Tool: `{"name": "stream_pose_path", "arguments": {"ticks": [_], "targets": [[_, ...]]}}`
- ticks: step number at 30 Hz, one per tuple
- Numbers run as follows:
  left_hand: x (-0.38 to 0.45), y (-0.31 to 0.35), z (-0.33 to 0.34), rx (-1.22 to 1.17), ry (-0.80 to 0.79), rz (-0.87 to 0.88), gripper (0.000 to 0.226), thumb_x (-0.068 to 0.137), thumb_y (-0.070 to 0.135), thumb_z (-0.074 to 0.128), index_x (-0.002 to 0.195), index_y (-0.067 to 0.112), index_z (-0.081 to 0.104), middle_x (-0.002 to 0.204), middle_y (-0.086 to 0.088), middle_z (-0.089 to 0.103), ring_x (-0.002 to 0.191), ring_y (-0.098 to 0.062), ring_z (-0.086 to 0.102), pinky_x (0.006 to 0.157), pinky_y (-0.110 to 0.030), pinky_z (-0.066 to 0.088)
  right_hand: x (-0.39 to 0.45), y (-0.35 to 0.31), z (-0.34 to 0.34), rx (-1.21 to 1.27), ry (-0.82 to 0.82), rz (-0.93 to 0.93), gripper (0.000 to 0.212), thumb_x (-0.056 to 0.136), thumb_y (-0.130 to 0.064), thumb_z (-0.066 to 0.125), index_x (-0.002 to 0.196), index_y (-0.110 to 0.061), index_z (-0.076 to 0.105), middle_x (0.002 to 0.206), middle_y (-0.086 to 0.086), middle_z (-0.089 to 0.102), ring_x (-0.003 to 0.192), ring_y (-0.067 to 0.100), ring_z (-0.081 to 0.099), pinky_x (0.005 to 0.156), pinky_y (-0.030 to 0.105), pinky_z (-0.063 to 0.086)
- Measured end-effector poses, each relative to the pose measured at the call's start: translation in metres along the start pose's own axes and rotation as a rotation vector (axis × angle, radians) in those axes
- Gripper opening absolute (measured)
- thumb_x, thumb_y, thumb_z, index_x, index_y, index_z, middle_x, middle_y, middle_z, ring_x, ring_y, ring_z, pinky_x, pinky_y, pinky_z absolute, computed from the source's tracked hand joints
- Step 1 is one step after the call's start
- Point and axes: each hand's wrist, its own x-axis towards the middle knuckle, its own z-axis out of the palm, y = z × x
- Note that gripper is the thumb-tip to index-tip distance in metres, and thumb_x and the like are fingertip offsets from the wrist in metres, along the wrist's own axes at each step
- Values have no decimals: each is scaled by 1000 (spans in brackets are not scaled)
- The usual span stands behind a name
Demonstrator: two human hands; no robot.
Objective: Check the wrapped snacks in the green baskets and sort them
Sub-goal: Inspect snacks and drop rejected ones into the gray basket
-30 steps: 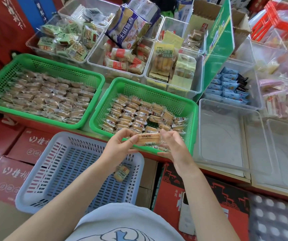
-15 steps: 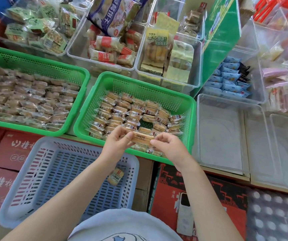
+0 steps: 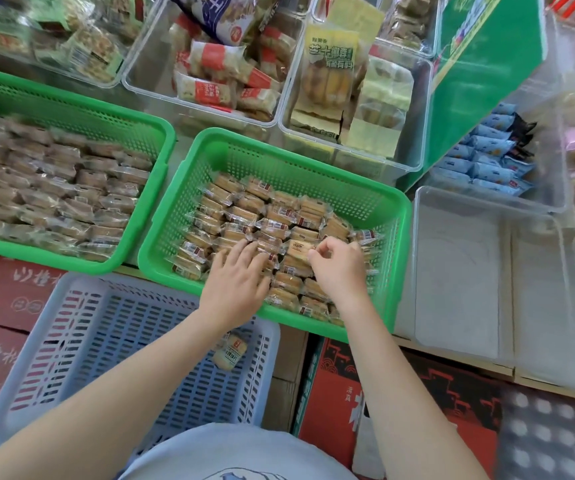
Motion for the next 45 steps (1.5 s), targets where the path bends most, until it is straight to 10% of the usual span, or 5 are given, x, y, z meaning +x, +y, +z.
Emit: {"name": "stream_pose_path", "arguments": {"ticks": [12, 18, 32, 41, 45], "targets": [[8, 8, 3, 17, -1, 50, 59, 106, 49, 26, 160, 25, 19, 170, -3, -1, 156, -21, -9, 127, -48, 1, 35, -11, 41, -331, 2, -14, 25, 97, -45, 57, 92, -21, 64, 108, 4, 47, 96, 26, 56, 81, 39, 54], [27, 22, 5, 60, -31, 160, 59, 107, 48, 27, 162, 31, 12, 170, 0, -9, 154, -24, -19, 125, -50, -9, 46, -4, 28, -166, 238, -351, 11, 95, -4, 56, 98, -6, 66, 99, 7, 60, 92, 26, 57, 74, 30, 41], [33, 24, 9, 132, -97, 146, 60, 106, 49, 22, 162, 30, 13, 170, -2, -10, 154, -25, -19, 124, -52, -9, 61, 14, 44, -410, 183, -391, 14, 93, 1, 51, 104, -1, 61, 110, 18, 55, 104, 34, 49, 82, 39, 41], [30, 22, 6, 49, -66, 139, 59, 107, 46, 32, 161, 29, 18, 170, -3, -7, 155, -25, -16, 125, -47, -8, 31, 0, 0, -46, 117, -418, 10, 104, -10, 43, 104, -11, 53, 108, 2, 47, 89, 20, 50, 75, 31, 37], [10, 35, -20, -495, -38, 3, 59, 103, 44, 49, 157, 24, 33, 166, 0, 23, 154, -19, 17, 126, -45, 19, -8, -6, -34, 280, 277, -393, 9, 104, -11, 47, 99, -16, 51, 91, -2, 56, 78, 7, 54, 67, 23, 46]]}}
